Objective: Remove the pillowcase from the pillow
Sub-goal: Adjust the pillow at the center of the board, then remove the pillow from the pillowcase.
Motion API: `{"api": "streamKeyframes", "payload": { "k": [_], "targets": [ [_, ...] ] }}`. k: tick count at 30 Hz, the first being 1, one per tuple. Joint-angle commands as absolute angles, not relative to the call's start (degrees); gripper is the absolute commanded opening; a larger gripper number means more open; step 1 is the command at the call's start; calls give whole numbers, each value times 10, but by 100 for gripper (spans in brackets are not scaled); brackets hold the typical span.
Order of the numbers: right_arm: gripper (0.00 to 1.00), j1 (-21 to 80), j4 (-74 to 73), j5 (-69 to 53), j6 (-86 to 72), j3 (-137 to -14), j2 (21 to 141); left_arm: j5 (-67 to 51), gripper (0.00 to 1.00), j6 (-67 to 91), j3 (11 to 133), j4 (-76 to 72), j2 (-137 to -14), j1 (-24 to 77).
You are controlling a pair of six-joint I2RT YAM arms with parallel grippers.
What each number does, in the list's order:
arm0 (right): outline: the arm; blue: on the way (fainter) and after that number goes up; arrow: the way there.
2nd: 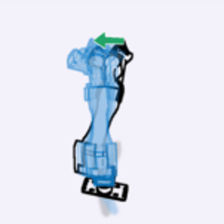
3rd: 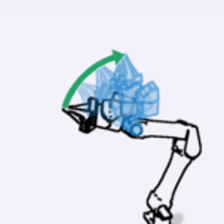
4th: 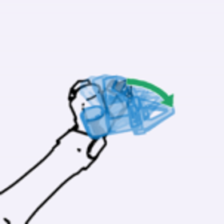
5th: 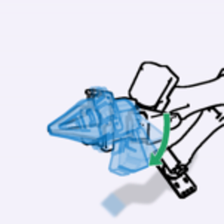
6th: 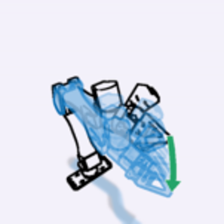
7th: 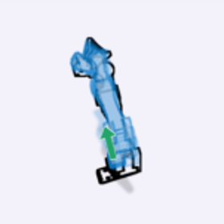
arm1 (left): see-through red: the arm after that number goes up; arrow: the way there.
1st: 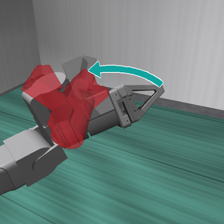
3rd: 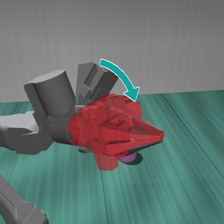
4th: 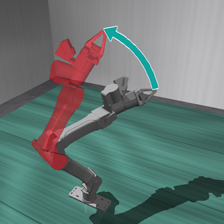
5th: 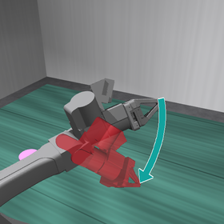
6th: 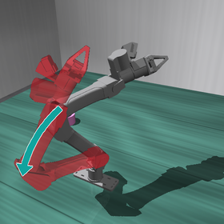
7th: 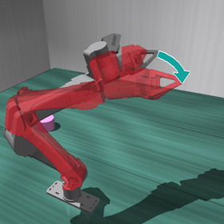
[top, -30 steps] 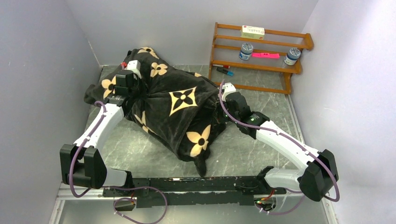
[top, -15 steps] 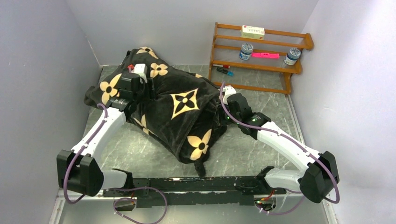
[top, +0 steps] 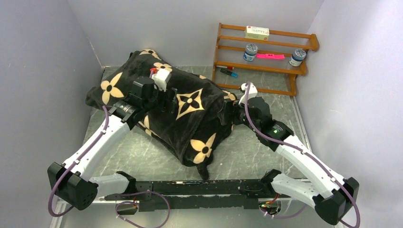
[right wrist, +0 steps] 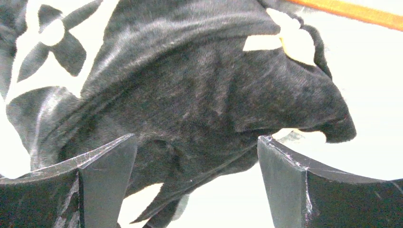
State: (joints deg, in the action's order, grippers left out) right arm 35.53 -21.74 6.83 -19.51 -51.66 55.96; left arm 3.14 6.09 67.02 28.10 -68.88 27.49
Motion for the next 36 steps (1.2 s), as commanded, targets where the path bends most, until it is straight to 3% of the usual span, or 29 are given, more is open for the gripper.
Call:
{"api": "streamKeyframes", "payload": {
  "k": [1,4,20,28,36],
  "targets": [
    [100,353,-156,89,-211,-498,517,-94,96,17,691,280,-663,297],
    [100,352,-124,83,-221,-474,485,-102,96,7,682,271,-652,314],
    [100,353,-37,27,-274,-399,490,127,96,-68,675,249,-684,569],
    [98,354,-23,3,-262,-392,515,295,96,-36,665,233,-723,580],
    [100,385,-32,31,-225,-417,548,298,96,25,641,202,-704,553]
  ]
}}
